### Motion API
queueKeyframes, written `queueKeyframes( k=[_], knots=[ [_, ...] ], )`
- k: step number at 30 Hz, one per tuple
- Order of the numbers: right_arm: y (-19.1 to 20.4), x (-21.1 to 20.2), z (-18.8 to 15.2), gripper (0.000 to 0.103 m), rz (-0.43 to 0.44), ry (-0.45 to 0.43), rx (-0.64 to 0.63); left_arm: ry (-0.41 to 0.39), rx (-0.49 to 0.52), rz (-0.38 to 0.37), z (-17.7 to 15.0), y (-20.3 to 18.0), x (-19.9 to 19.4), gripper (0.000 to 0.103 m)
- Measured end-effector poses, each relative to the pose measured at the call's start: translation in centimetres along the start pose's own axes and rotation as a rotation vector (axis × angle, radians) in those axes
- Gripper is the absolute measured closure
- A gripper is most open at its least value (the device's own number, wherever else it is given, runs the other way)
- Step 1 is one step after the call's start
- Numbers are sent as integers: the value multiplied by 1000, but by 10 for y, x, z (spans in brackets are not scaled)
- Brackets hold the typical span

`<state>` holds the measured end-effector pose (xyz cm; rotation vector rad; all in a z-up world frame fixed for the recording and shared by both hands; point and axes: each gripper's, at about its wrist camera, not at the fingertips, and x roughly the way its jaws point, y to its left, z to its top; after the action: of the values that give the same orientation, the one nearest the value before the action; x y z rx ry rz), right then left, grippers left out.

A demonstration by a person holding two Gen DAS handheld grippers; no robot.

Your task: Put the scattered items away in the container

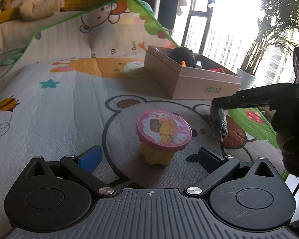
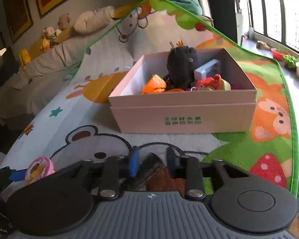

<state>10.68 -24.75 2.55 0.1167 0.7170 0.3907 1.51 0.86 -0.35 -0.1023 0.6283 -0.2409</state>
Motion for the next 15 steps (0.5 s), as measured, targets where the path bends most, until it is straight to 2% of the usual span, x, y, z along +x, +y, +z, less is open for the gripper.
queueKeyframes(
  k=[3,11,15],
  knots=[
    [-7,-11,-7,83,14,15,31,-2,-5,-3,0,1,0,0],
    [-15,-48,-35,83,13,27,61,-2,-4,-3,0,1,0,0],
    [-7,-59,-42,82,-45,-32,13,-2,-4,-2,0,0,0,0]
  ],
)
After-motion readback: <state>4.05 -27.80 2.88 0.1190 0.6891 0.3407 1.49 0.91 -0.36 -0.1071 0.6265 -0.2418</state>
